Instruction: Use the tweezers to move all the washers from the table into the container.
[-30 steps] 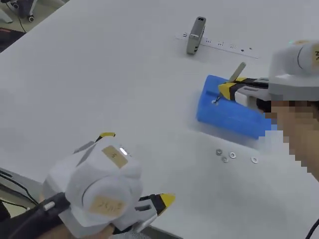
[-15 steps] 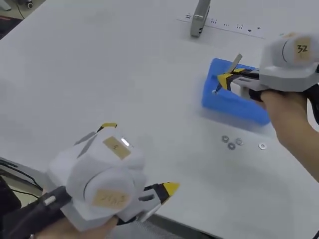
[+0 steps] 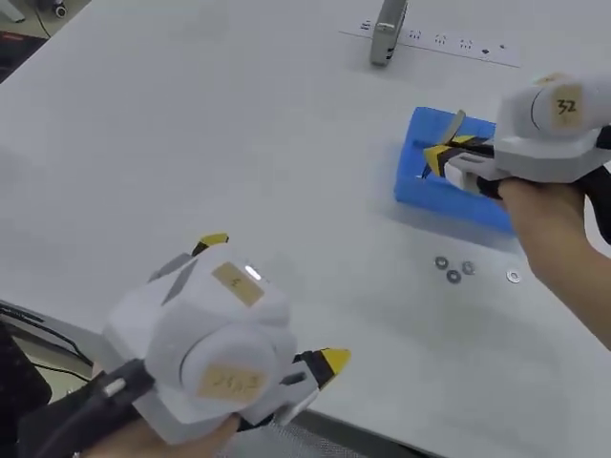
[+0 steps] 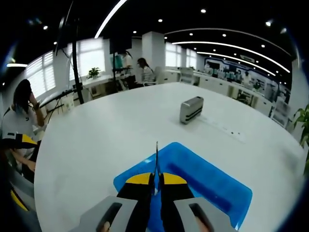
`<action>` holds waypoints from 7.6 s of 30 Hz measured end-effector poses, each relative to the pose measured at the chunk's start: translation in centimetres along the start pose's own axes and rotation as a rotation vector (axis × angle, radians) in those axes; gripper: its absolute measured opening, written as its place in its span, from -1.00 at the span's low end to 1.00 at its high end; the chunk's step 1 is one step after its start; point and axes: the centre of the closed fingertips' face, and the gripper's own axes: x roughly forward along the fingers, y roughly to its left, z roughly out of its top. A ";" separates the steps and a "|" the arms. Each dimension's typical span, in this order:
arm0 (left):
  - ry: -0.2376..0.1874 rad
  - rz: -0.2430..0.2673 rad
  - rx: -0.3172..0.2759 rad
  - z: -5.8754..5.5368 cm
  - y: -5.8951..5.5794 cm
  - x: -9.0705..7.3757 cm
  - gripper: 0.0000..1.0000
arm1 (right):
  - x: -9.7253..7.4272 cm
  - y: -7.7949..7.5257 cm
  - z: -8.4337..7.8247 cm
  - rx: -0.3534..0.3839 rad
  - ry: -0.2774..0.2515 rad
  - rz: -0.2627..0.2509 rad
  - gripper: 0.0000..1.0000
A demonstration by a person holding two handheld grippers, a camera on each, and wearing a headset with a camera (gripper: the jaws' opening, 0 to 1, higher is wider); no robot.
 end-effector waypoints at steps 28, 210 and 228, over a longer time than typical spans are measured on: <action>-0.011 0.008 -0.006 0.1 0.2 -0.1 0.94 | -4.8 1.5 3.1 -0.041 -0.038 0.031 -0.94; 0.010 0.075 -0.016 -0.4 1.5 -0.2 0.93 | -1.7 -1.4 -1.0 0.029 0.047 0.008 -0.93; -0.002 0.078 -0.031 -0.2 1.7 -0.3 0.95 | -7.4 0.7 2.2 0.039 -0.052 0.011 -0.94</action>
